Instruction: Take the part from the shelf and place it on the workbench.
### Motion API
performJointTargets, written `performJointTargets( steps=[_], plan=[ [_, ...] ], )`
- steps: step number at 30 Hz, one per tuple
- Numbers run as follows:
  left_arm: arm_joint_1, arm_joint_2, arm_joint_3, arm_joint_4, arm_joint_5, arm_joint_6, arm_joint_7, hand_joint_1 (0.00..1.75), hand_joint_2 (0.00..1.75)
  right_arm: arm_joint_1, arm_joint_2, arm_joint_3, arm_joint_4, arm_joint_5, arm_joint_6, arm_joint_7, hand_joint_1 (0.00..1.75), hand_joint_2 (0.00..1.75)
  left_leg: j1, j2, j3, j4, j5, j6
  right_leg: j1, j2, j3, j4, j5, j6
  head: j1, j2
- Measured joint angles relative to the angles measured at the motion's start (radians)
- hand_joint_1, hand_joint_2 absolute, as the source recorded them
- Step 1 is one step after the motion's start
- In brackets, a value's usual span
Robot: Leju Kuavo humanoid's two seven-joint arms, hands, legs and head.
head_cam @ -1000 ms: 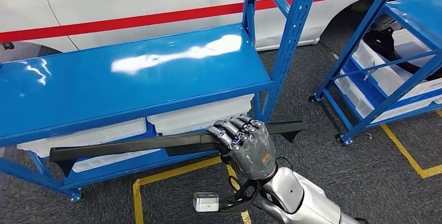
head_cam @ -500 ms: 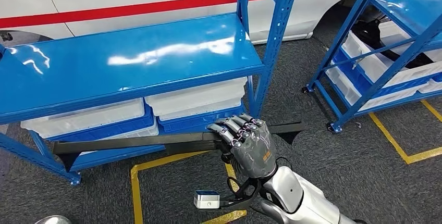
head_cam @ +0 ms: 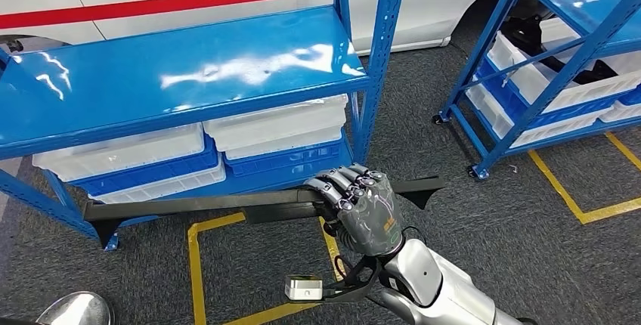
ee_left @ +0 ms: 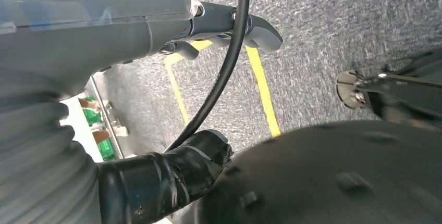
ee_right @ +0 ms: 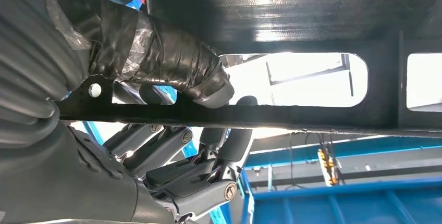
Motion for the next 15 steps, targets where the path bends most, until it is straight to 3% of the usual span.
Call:
performJointTargets(
  steps=[3,5,6,8,9,10,11,12,13,15],
  plan=[
    [0.0,-0.001,-0.001,0.002,0.002,0.0,0.0,0.0,1.75,-0.001,0.0,0.0,0.0,-0.002,0.0,0.0,1.75,1.75,-0.007,-0.001,0.006,-0.033,0.011,0.008,-0.004,-0.001,-0.001,-0.017,0.026,0.018,0.0,0.0],
    [-0.002,-0.003,-0.001,0.003,0.004,0.0,0.0,0.0,1.75,0.0,0.0,-0.003,0.001,-0.006,0.001,0.0,1.75,1.75,-0.004,0.005,-0.004,-0.048,0.037,0.021,-0.004,0.0,-0.008,-0.011,0.01,0.028,0.001,0.0],
    [-0.002,-0.004,-0.001,0.003,0.005,0.0,0.0,0.0,1.75,0.001,0.0,-0.006,0.001,-0.008,0.002,0.001,1.75,1.75,-0.002,0.008,-0.012,-0.054,0.05,0.028,-0.004,0.001,-0.019,0.016,-0.024,0.031,0.001,0.0],
    [-0.002,-0.007,-0.002,0.003,0.006,0.0,0.0,0.0,1.75,0.001,0.0,-0.013,0.001,-0.012,0.002,0.003,1.75,1.75,-0.002,0.013,-0.037,-0.051,0.068,0.037,-0.004,0.001,-0.051,0.133,-0.123,0.034,0.001,0.0],
    [-0.002,-0.007,-0.002,0.003,0.007,0.001,0.0,0.0,1.75,0.002,0.0,-0.017,0.001,-0.014,0.003,0.003,1.75,1.75,-0.003,0.014,-0.053,-0.045,0.075,0.038,-0.004,0.001,-0.065,0.198,-0.157,0.036,0.001,0.0],
    [-0.002,-0.008,-0.002,0.003,0.007,0.001,0.0,0.0,1.75,0.003,0.0,-0.021,0.001,-0.017,0.003,0.003,1.75,1.75,-0.004,0.015,-0.07,-0.038,0.082,0.038,-0.004,0.001,-0.068,0.246,-0.168,0.038,0.001,0.0],
    [-0.001,-0.01,-0.002,0.003,0.007,0.002,0.0,0.0,1.75,0.004,0.0,-0.023,0.001,-0.02,0.004,0.003,1.75,1.75,-0.004,0.016,-0.087,-0.029,0.088,0.037,-0.004,0.001,-0.055,0.262,-0.156,0.04,0.001,0.0],
    [-0.001,-0.012,-0.002,0.003,0.008,0.002,0.0,0.0,1.75,0.005,0.0,-0.027,0.001,-0.022,0.005,0.003,1.75,1.75,-0.004,0.019,-0.103,-0.019,0.092,0.035,-0.004,-0.001,-0.024,0.239,-0.129,0.04,0.001,0.0],
    [-0.001,-0.015,-0.002,0.003,0.01,0.004,0.0,0.0,1.75,0.004,0.0,-0.03,0.001,-0.025,0.006,0.003,1.75,1.75,-0.004,0.022,-0.117,-0.008,0.095,0.034,-0.003,-0.008,0.021,0.185,-0.107,0.039,0.001,0.0],
    [0.001,-0.02,-0.002,0.003,0.014,0.006,-0.002,0.0,1.75,0.003,0.0,-0.037,0.0,-0.027,0.007,0.002,1.75,1.75,-0.007,0.03,-0.136,0.013,0.098,0.028,0.004,-0.039,0.105,0.062,-0.106,0.033,0.001,0.0]
  ],
)
